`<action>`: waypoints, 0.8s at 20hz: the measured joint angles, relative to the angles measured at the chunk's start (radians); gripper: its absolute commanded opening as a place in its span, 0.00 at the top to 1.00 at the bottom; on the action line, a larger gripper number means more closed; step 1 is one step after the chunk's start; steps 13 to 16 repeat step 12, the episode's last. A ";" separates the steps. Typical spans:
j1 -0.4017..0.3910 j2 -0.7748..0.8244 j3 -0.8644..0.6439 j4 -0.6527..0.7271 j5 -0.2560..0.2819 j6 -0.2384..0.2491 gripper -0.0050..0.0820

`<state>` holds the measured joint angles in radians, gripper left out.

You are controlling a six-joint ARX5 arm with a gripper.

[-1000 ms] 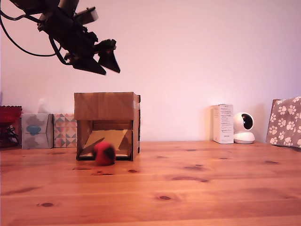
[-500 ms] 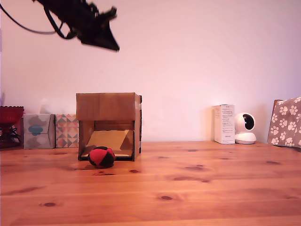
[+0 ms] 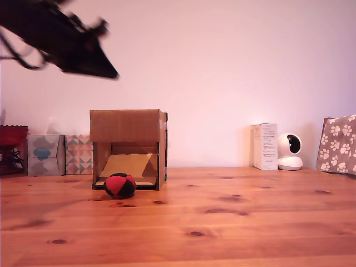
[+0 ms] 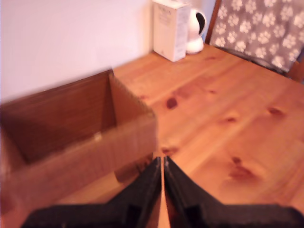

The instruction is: Drop the footbag into the cardboard dice tower

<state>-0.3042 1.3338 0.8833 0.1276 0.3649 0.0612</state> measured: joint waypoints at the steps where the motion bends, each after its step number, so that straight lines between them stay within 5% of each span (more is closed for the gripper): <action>1: 0.007 -0.048 -0.038 0.018 0.000 -0.003 0.97; 10: 0.120 -0.400 -0.372 -0.010 -0.007 -0.082 0.97; 16: 0.119 -0.500 -0.392 -0.064 -0.007 -0.083 0.97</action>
